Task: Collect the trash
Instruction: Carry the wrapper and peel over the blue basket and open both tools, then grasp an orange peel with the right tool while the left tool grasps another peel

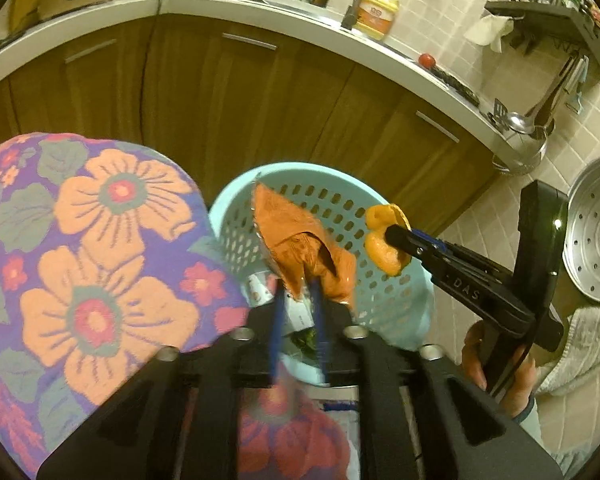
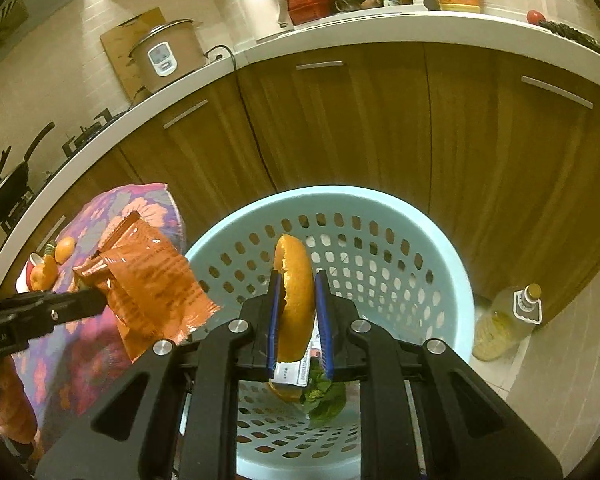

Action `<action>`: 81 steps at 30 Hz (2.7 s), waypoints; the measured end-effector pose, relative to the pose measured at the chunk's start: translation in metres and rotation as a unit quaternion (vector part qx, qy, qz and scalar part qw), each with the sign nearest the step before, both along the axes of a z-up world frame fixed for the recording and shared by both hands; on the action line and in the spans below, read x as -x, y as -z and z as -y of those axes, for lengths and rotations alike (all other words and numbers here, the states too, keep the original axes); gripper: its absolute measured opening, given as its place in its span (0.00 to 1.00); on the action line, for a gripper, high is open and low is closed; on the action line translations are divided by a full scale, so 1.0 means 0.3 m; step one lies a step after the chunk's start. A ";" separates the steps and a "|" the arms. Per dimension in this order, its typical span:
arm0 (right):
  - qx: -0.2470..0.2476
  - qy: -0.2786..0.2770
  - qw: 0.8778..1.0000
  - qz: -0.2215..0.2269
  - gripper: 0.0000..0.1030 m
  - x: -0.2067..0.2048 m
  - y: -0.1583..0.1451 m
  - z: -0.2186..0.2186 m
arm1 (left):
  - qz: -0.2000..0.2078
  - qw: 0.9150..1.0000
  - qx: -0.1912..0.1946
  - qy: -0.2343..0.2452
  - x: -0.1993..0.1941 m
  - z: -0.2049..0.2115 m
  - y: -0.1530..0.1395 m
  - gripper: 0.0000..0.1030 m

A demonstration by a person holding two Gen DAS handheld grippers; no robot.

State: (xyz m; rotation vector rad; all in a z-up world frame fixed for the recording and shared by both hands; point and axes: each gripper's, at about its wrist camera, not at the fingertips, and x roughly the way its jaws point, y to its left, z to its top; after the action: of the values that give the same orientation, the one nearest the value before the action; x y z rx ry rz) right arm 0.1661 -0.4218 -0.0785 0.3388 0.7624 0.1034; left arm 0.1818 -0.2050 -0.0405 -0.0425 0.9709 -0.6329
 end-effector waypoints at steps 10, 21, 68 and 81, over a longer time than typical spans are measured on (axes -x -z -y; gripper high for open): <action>-0.006 0.001 1.000 -0.001 0.21 0.009 -0.025 -0.010 | 0.029 0.999 0.011 -0.008 0.052 -0.058 -0.064 0.32; 0.012 -0.057 0.997 0.043 0.21 -0.004 -0.164 -0.184 | 0.070 0.995 0.041 -0.059 0.105 -0.269 -0.173 0.43; 0.073 -0.398 0.914 0.014 0.45 -0.456 -0.173 -1.260 | 0.089 0.953 -0.052 -0.286 0.030 -0.898 -0.026 0.56; 0.107 -0.409 0.906 -0.018 0.46 -0.461 -0.135 -1.309 | 0.090 0.954 -0.072 -0.276 0.033 -0.868 -0.019 0.50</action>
State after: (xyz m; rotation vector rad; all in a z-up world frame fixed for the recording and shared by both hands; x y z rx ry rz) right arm 0.3042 -0.0292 -0.0381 -0.2108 0.9041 0.8027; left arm 0.1718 0.0555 -0.0350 -0.1202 0.7760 -0.0482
